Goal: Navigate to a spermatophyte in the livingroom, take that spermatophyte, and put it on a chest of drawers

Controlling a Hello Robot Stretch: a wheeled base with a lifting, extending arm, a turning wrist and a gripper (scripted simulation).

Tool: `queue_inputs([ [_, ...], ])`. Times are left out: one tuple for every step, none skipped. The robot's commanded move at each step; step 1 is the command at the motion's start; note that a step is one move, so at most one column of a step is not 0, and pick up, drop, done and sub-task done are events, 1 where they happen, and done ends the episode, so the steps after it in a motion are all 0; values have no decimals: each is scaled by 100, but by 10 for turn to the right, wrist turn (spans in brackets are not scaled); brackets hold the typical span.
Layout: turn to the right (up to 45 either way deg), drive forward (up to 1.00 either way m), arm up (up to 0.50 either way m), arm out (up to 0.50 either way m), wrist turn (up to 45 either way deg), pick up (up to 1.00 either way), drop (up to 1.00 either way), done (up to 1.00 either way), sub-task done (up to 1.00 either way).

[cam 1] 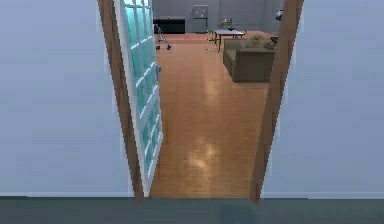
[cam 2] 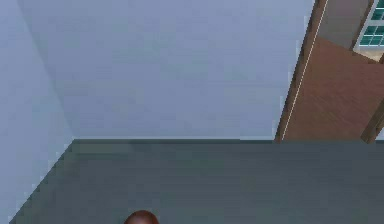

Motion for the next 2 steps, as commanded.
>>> queue_inputs([
  [30, 0, 0, 0, 0, 0, 0, 0, 0],
  [-30, 0, 0, 0, 0, 0, 0, 0, 0],
])
